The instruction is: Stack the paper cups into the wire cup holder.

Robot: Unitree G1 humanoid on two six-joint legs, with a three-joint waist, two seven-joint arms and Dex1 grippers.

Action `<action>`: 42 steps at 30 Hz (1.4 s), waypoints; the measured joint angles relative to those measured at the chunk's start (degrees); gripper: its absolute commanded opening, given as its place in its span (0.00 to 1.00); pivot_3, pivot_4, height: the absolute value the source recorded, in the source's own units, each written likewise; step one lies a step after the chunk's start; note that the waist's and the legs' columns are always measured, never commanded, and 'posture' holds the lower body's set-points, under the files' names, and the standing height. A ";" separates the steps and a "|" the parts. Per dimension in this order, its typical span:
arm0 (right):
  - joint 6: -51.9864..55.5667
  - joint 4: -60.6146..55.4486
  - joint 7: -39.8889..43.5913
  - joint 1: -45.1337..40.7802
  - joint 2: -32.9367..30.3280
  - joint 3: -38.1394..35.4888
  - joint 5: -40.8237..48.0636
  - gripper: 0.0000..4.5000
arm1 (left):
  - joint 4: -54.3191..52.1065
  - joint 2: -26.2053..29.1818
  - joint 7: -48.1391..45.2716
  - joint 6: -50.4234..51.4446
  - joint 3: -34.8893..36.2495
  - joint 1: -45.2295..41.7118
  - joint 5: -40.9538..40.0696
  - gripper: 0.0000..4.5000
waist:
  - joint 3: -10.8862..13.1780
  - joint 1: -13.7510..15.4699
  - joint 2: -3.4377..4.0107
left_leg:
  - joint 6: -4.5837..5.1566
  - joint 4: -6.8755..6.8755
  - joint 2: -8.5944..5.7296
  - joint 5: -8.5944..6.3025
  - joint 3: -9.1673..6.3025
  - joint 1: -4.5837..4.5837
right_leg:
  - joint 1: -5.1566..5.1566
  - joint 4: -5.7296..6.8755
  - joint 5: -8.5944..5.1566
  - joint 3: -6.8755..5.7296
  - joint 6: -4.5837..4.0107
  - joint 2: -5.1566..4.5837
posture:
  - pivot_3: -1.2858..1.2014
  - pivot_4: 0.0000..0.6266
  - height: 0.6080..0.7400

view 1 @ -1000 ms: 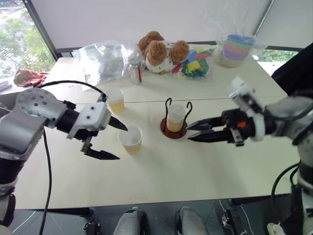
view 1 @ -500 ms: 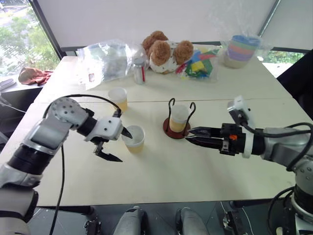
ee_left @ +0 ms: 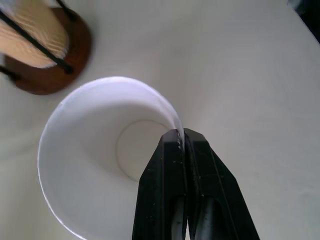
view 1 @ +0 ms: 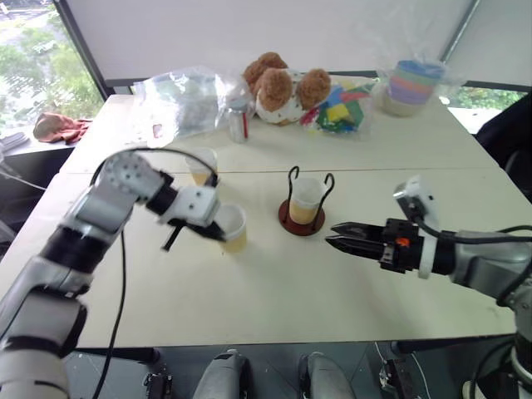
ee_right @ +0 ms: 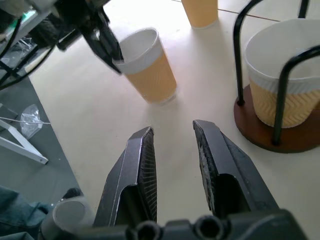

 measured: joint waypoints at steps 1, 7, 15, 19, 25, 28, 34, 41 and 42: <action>-0.65 0.91 0.03 0.70 -1.36 -1.68 -0.14 0.29 | 3.63 -1.19 0.00 -0.04 0.20 -4.80 -0.25 0.01 | 0.01 0.12 -0.02 | 0.06 0.08 -0.03 -0.03 0.02 -0.04 | 0.00 0.00 0.00 0.02 0.01 -0.01 | 0.52 0.24 1.00; -4.03 6.85 0.98 1.50 -6.54 -8.84 -0.40 0.29 | 22.81 -8.42 0.01 -5.05 -0.32 -25.51 -4.60 0.01 | 0.01 0.49 -0.02 | 0.16 0.07 -0.03 -0.09 0.08 -0.02 | 0.01 0.00 -0.04 0.05 0.08 -0.03 | 0.52 0.24 1.00; -6.99 5.77 -2.18 4.58 -6.99 -12.56 -0.16 0.29 | 46.05 -23.15 0.00 -15.91 -6.52 -36.13 -5.28 0.01 | 0.04 0.93 -0.07 | 0.22 0.05 -0.05 -0.13 0.11 -0.12 | -0.07 -0.04 -0.05 0.05 0.09 -0.05 | 0.52 0.24 1.00; -7.05 2.87 -5.43 8.06 -4.98 -14.79 1.27 0.29 | 51.89 -26.40 0.00 -19.57 -6.91 -37.24 -3.31 0.01 | 0.06 0.86 -0.10 | 0.22 0.06 -0.02 -0.13 0.11 -0.13 | -0.13 -0.11 -0.05 0.05 0.09 -0.06 | 0.52 0.24 1.00; -7.17 -0.51 -9.49 11.87 -3.93 -18.58 4.39 0.29 | 55.78 -28.28 -0.01 -21.08 -6.93 -37.50 -1.12 0.01 | 0.06 1.02 -0.11 | 0.23 0.08 -0.02 -0.13 0.10 -0.14 | -0.13 -0.12 -0.05 0.05 0.09 -0.08 | 0.52 0.24 1.00; -7.30 -1.72 -10.96 13.56 -3.77 -19.78 6.28 0.29 | 56.15 -29.44 -0.01 -21.74 -6.88 -37.50 -0.27 0.01 | 0.07 1.09 -0.12 | 0.24 0.08 -0.03 -0.14 0.09 -0.17 | -0.12 -0.15 -0.05 0.05 0.09 -0.10 | 0.52 0.24 1.00; -8.99 -2.46 -13.85 15.44 -3.23 -20.17 8.71 0.29 | 58.02 -31.76 -0.01 -24.02 -5.96 -37.47 3.54 0.21 | 0.07 0.97 -0.11 | 0.25 0.08 -0.03 -0.15 0.09 -0.15 | -0.12 -0.17 -0.05 0.05 0.09 -0.09 | 0.52 0.24 1.00; -10.58 -2.45 -15.74 17.37 -3.49 -20.33 10.58 0.29 | 59.14 -32.36 0.98 -25.02 -1.83 -37.47 7.65 0.66 | 0.07 1.00 -0.12 | 0.26 0.08 -0.03 -0.15 0.09 -0.16 | -0.12 -0.17 -0.05 0.05 0.09 -0.09 | 0.52 0.24 1.00; -10.91 -2.45 -15.88 17.35 -3.68 -20.34 10.86 0.29 | 59.18 -32.29 1.99 -25.05 -0.99 -37.48 8.09 0.66 | 0.07 1.00 -0.12 | 0.26 0.08 -0.03 -0.15 0.09 -0.16 | -0.12 -0.17 -0.05 0.05 0.09 -0.09 | 0.52 0.24 1.00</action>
